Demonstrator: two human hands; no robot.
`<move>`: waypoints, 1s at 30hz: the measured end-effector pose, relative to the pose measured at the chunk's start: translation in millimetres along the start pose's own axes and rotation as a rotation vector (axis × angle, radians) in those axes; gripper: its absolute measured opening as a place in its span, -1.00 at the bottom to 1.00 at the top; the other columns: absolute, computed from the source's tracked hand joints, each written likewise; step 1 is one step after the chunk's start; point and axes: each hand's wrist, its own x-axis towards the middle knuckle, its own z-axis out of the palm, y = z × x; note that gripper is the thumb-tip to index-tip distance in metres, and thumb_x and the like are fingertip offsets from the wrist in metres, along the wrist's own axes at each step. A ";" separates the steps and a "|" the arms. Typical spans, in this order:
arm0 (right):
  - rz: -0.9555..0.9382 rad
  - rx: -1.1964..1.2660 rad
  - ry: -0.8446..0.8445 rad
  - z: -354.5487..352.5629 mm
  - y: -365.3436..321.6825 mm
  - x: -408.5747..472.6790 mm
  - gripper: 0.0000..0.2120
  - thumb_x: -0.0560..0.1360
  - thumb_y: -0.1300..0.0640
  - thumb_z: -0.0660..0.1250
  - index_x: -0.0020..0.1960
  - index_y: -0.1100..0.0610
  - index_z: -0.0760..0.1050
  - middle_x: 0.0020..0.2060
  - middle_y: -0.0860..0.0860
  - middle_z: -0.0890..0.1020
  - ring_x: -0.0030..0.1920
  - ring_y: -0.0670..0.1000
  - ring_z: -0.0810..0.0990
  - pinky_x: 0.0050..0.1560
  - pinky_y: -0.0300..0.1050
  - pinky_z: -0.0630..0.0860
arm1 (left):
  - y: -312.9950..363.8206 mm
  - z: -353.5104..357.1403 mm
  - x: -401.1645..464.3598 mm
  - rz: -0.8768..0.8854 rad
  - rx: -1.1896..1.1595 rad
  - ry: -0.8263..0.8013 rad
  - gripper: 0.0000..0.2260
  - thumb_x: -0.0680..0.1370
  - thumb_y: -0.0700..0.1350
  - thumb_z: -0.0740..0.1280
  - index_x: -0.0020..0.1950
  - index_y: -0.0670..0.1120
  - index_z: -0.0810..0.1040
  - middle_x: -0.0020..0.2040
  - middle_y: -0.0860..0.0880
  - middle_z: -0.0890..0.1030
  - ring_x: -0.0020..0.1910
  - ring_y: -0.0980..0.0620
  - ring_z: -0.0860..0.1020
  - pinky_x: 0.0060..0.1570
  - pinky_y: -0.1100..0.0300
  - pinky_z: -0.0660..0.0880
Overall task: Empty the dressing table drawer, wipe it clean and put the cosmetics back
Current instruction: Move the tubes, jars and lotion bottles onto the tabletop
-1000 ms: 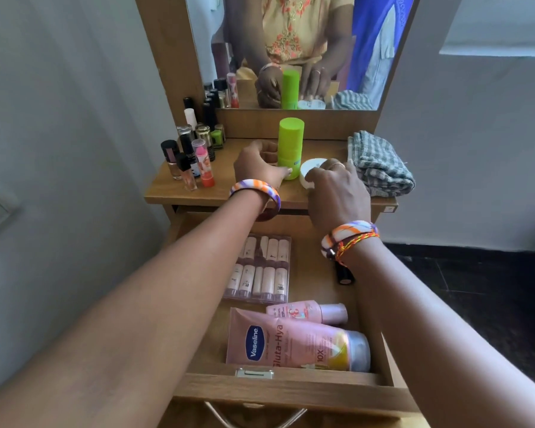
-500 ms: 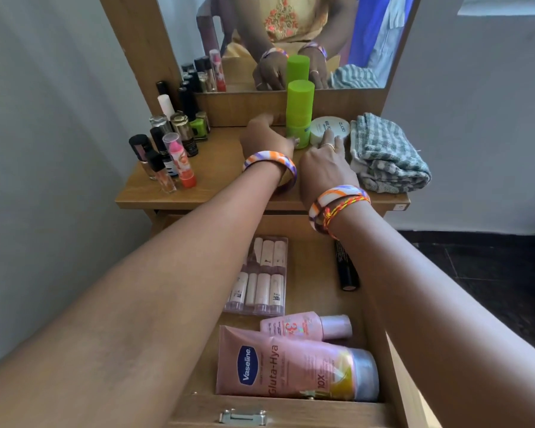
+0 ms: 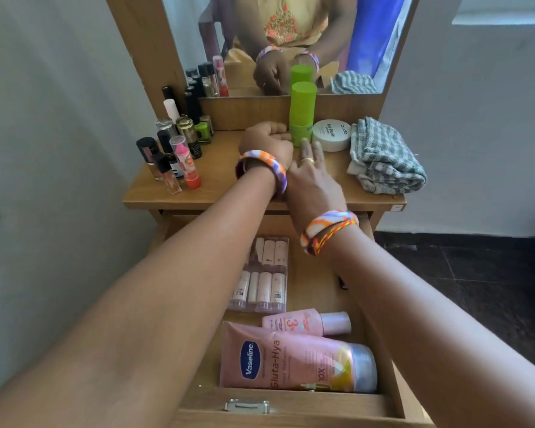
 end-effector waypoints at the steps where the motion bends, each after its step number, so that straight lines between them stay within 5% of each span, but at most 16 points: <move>1: -0.025 -0.001 -0.003 2.3 -4.0 -7.7 -0.55 0.60 0.31 -0.06 0.49 0.28 0.11 0.51 0.17 0.08 0.53 0.16 0.01 0.35 0.02 0.32 | 0.3 -3.1 -8.1 -0.002 -0.046 0.003 -0.81 0.42 -0.39 0.29 -0.06 -0.19 0.61 -0.11 -0.14 0.68 -0.05 -0.04 0.62 0.15 0.04 0.54; 2: -0.073 -0.014 0.053 5.5 -7.7 -16.3 -0.57 0.58 0.30 -0.02 0.44 0.31 0.22 0.45 0.22 0.23 0.48 0.20 0.18 0.25 0.00 0.42 | 0.1 -7.1 -17.8 0.010 -0.082 0.016 -0.81 0.42 -0.39 0.29 -0.17 -0.13 0.58 -0.19 -0.08 0.67 -0.10 -0.02 0.62 0.13 0.03 0.56; 4: -0.183 -0.071 0.211 11.9 -10.5 -31.0 -0.63 0.44 0.28 0.05 0.06 0.31 0.57 0.04 0.26 0.60 0.05 0.22 0.59 -0.20 -0.08 0.55 | -2.6 -16.2 -42.9 0.063 -0.118 0.039 -0.76 0.44 -0.38 0.29 -0.26 -0.04 0.53 -0.30 0.02 0.62 -0.19 0.00 0.62 0.03 0.07 0.60; 5: -0.245 -0.148 0.244 13.2 -9.0 -39.8 -0.64 0.37 0.26 0.05 -0.13 0.27 0.63 -0.15 0.21 0.65 -0.17 0.18 0.63 -0.35 -0.14 0.51 | -5.2 -20.1 -57.2 0.089 -0.114 0.047 -0.77 0.45 -0.37 0.29 -0.24 -0.04 0.53 -0.31 0.03 0.61 -0.22 0.01 0.63 -0.02 0.11 0.61; 7: -0.370 -0.227 0.301 19.1 -3.2 -54.3 -0.64 0.33 0.25 0.04 -0.25 0.24 0.63 -0.31 0.18 0.65 -0.31 0.15 0.61 -0.40 -0.18 0.48 | -11.5 -26.0 -83.0 0.145 -0.078 0.071 -0.79 0.45 -0.36 0.28 -0.19 -0.06 0.55 -0.29 0.01 0.62 -0.22 0.01 0.65 -0.07 0.16 0.60; 10: -0.499 -0.273 0.237 24.8 6.7 -74.1 -0.69 0.34 0.21 0.12 -0.22 0.25 0.64 -0.32 0.17 0.66 -0.31 0.16 0.64 -0.39 -0.18 0.50 | -25.3 -28.8 -108.3 0.197 0.027 0.026 -0.78 0.46 -0.38 0.26 -0.15 -0.07 0.58 -0.31 0.10 0.59 -0.33 0.30 0.58 -0.13 0.28 0.57; 13: -0.432 -0.403 0.011 23.5 12.8 -83.5 -0.78 0.36 0.16 0.39 -0.03 0.24 0.61 -0.15 0.18 0.66 -0.16 0.15 0.65 -0.20 -0.09 0.52 | -39.6 -27.9 -124.4 0.181 0.200 -0.150 -0.83 0.48 -0.33 0.29 -0.08 -0.14 0.64 -0.21 0.02 0.64 -0.19 0.15 0.60 -0.07 0.31 0.50; 15: -0.258 -0.524 -0.237 26.4 22.4 -84.1 -0.64 0.55 0.14 0.18 0.31 0.23 0.38 0.23 0.19 0.50 0.24 0.20 0.46 0.21 0.07 0.38 | -47.4 -27.2 -132.2 0.168 0.328 -0.268 -0.86 0.48 -0.29 0.32 -0.03 -0.17 0.65 -0.07 -0.08 0.68 -0.04 0.00 0.61 -0.03 0.30 0.45; 18: -0.133 -0.766 -0.468 32.8 32.8 -83.2 -0.56 0.62 0.08 0.01 0.47 0.16 0.17 0.45 0.18 0.24 0.45 0.23 0.19 0.44 0.18 0.04 | -56.2 -29.5 -139.5 0.141 0.423 -0.400 -0.85 0.49 -0.24 0.34 0.01 -0.15 0.66 0.00 -0.09 0.67 0.01 -0.01 0.59 -0.04 0.31 0.42; 21: -0.163 -0.842 -0.490 45.1 37.2 -80.0 -0.57 0.63 0.05 0.04 0.47 0.09 0.18 0.45 0.11 0.28 0.48 0.21 0.17 0.46 0.21 -0.06 | -61.5 -35.0 -142.6 0.135 0.464 -0.475 -0.86 0.51 -0.21 0.33 0.02 -0.12 0.65 0.00 -0.07 0.66 -0.06 0.05 0.54 -0.03 0.29 0.43; 25: -0.237 -0.850 -0.433 46.1 38.1 -75.8 -0.66 0.60 0.21 0.06 0.36 0.15 0.35 0.30 0.07 0.48 0.36 0.15 0.36 0.36 0.04 0.21 | -63.0 -44.7 -141.2 0.139 0.489 -0.484 -0.86 0.51 -0.20 0.33 0.02 -0.12 0.64 -0.01 -0.05 0.65 -0.09 0.11 0.49 -0.04 0.29 0.43; 30: -0.296 -0.918 -0.470 48.3 39.9 -73.5 -0.64 0.61 0.24 0.02 0.40 0.21 0.25 0.30 0.12 0.46 0.31 0.15 0.42 0.26 -0.02 0.32 | -65.7 -59.0 -135.8 0.133 0.494 -0.483 -0.86 0.49 -0.23 0.36 0.03 -0.15 0.63 0.00 -0.06 0.64 -0.06 0.09 0.53 0.01 0.27 0.46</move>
